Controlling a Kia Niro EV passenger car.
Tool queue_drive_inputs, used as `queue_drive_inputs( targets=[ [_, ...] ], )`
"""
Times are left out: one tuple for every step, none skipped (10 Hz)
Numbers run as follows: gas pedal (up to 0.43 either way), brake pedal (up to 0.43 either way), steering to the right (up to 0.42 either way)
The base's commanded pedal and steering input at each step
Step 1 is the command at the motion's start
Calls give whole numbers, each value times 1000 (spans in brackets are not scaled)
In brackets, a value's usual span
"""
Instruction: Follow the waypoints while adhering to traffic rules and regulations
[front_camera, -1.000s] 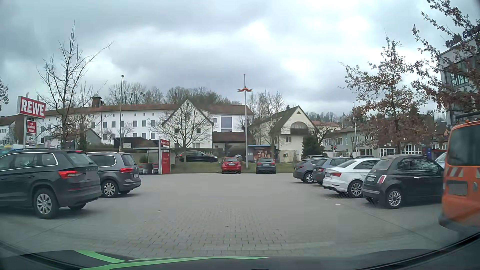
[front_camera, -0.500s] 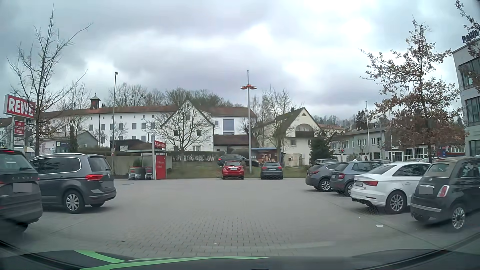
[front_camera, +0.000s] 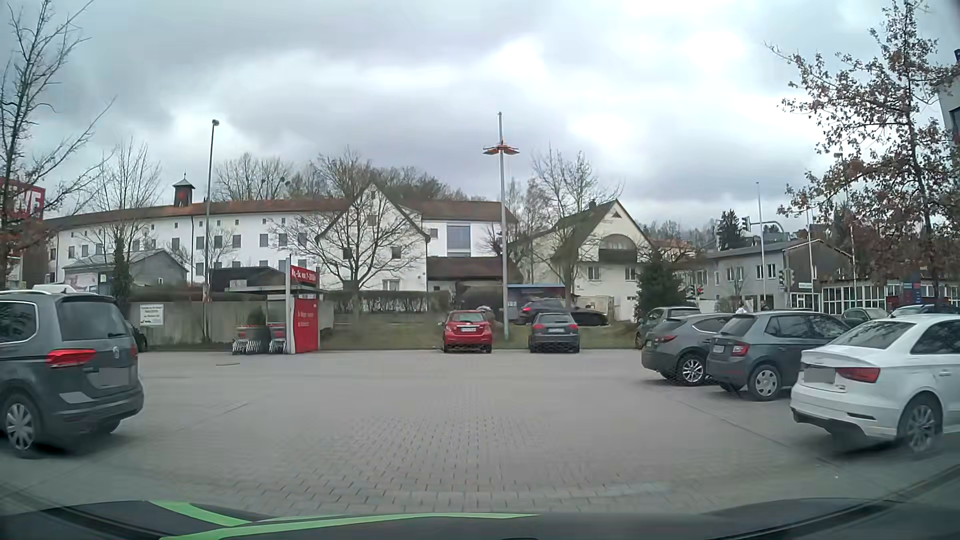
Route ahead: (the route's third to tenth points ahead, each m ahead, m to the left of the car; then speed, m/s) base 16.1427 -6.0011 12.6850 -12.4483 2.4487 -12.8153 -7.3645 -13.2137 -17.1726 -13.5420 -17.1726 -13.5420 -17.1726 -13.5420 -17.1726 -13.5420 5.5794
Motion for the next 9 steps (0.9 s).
queue_drive_inputs(
  targets=[
    [0,0,-5],
    [0,0,-5],
    [0,0,-6],
    [0,0,-6],
    [0,0,-6],
    [0,0,-6],
    [0,0,-5],
    [0,0,-3],
    [0,12,-1]
  ],
)
